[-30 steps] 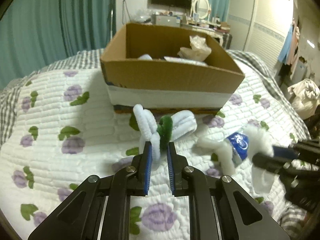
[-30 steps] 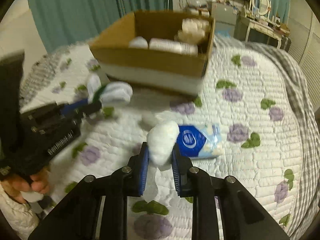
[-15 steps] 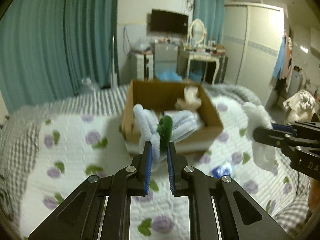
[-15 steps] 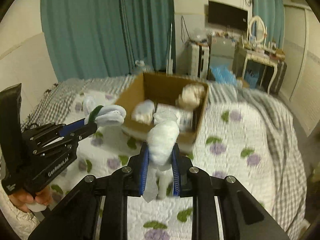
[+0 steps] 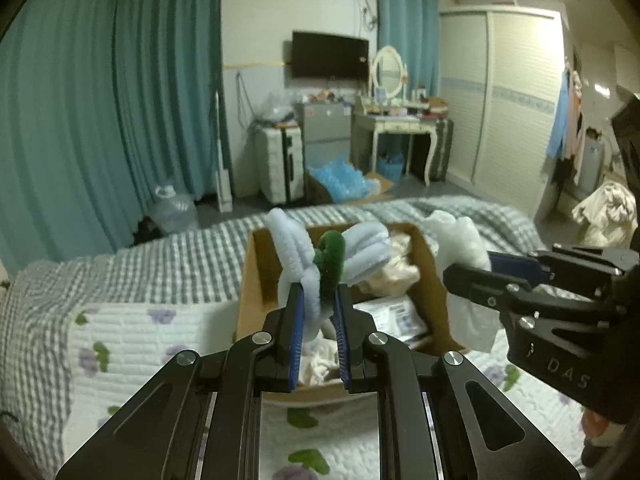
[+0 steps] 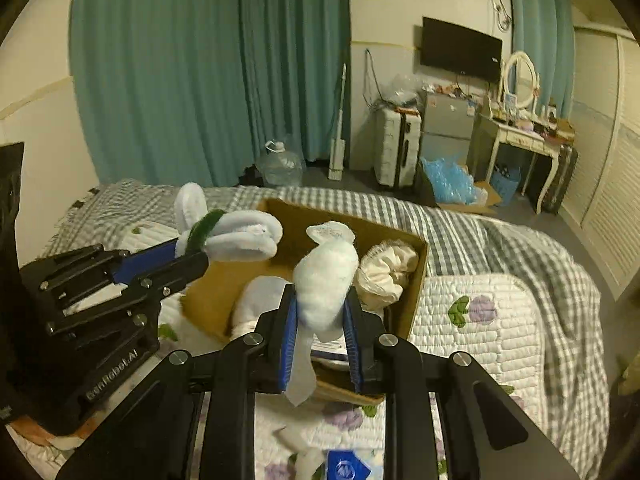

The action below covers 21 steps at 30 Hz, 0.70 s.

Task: Organize soft objects
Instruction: 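Carry both socks over the box and open both tools to drop them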

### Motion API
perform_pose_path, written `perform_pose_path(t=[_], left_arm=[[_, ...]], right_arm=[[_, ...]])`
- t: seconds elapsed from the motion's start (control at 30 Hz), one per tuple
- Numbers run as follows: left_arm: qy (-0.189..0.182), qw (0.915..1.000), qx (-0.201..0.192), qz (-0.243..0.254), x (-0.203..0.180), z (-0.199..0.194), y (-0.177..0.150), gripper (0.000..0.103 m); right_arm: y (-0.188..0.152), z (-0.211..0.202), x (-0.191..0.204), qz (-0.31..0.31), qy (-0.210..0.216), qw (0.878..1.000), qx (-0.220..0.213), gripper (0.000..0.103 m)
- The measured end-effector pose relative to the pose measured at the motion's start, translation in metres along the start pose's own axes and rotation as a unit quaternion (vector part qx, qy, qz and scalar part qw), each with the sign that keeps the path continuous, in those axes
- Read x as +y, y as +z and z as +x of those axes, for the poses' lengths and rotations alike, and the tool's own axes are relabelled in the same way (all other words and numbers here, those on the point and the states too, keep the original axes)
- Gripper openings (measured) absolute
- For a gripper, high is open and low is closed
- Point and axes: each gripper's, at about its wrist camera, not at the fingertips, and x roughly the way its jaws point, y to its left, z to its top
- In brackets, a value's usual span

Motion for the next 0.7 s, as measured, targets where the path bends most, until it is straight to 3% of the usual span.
perform_pose_path(t=[0.23, 0.33, 0.37, 0.43, 0.5, 0.57, 0.63, 0.7], left_arm=[[0.007, 0.9994, 0.032, 0.0, 0.001, 0.063, -0.02, 0.018], [0.011, 0.9992, 0.039, 0.0, 0.001, 0.076, -0.021, 0.019], [0.011, 0.9991, 0.04, 0.0, 0.002, 0.078, -0.02, 0.019], [0.011, 0.9991, 0.04, -0.003, 0.003, 0.078, -0.018, 0.019], [0.005, 0.999, 0.044, -0.013, 0.004, 0.075, -0.016, 0.028], [0.008, 0.9989, 0.042, -0.021, 0.007, 0.073, -0.014, 0.061], [0.029, 0.9991, 0.022, -0.021, 0.006, 0.061, -0.011, 0.073], [0.035, 0.9992, 0.003, -0.017, 0.004, 0.048, -0.009, 0.074]], right_arm=[[-0.03, 0.064, -0.037, 0.037, 0.011, 0.999, 0.038, 0.023], [-0.039, 0.073, -0.048, 0.051, 0.022, 0.998, 0.042, 0.038], [-0.04, 0.073, -0.051, 0.054, 0.017, 0.998, 0.04, 0.051], [-0.04, 0.069, -0.053, 0.058, 0.027, 0.998, 0.029, 0.058], [-0.038, 0.061, -0.052, 0.057, 0.025, 0.998, 0.016, 0.067], [-0.035, 0.049, -0.051, 0.051, 0.017, 0.999, 0.001, 0.07], [-0.033, 0.037, -0.051, 0.051, 0.012, 0.999, -0.01, 0.077], [-0.032, 0.022, -0.052, 0.054, 0.009, 0.998, -0.024, 0.079]])
